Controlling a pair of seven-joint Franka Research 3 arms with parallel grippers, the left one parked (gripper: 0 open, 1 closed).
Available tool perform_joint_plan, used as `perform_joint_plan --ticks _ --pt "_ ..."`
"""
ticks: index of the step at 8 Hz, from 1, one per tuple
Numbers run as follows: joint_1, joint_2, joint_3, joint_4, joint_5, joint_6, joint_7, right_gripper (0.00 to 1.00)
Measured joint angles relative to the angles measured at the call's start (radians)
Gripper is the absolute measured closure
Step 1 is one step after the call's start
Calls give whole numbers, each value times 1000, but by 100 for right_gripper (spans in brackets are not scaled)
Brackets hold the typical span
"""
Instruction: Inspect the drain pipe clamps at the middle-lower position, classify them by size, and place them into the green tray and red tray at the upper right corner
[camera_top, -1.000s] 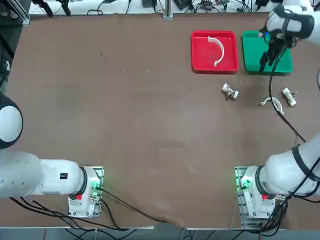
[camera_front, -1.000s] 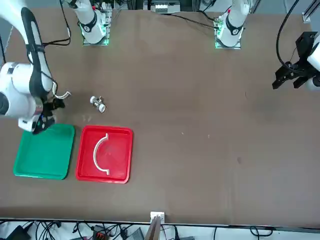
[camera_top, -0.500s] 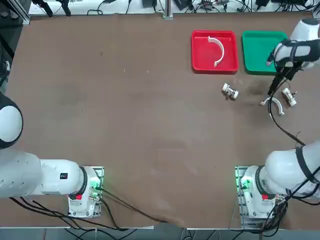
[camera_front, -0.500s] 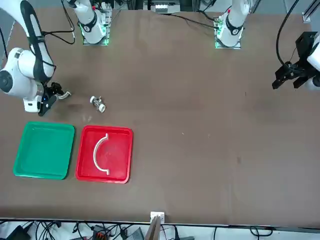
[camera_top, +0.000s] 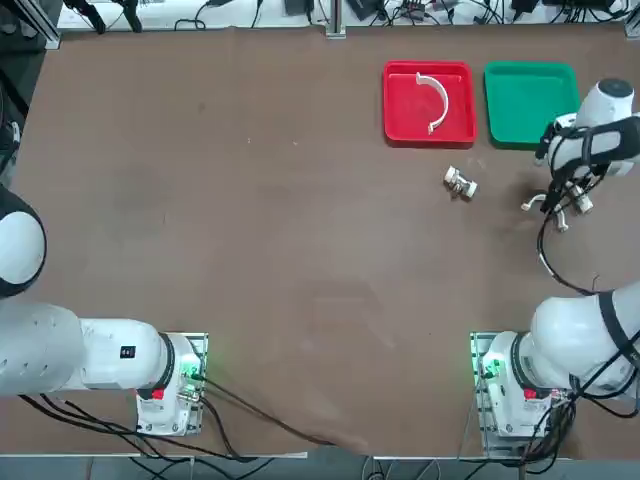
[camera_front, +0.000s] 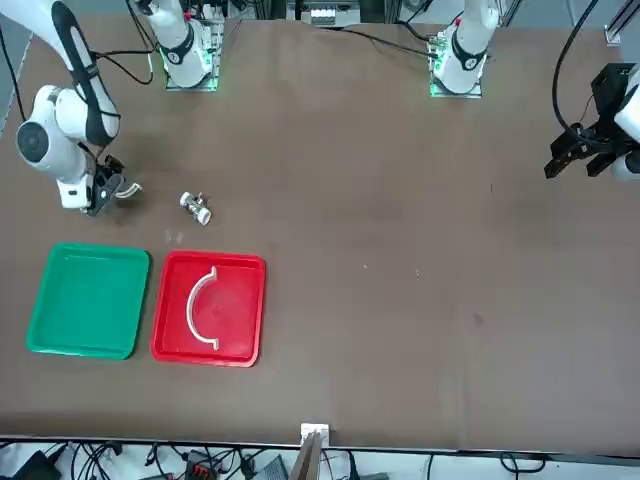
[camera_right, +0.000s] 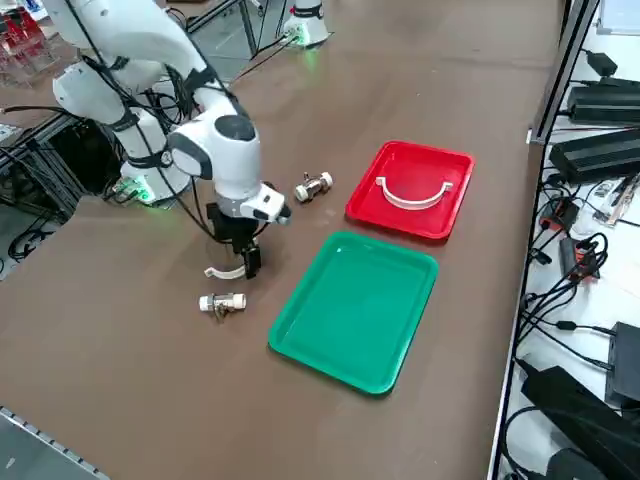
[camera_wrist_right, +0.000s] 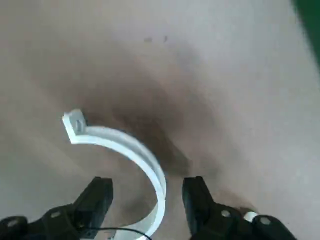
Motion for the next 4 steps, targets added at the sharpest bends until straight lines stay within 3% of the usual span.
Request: perform_joint_plan --ticks 1,4 --pt "-19 6 0 -12 -24 20 -4 22" --pt "-24 -2 0 -6 -38 30 -5 85"
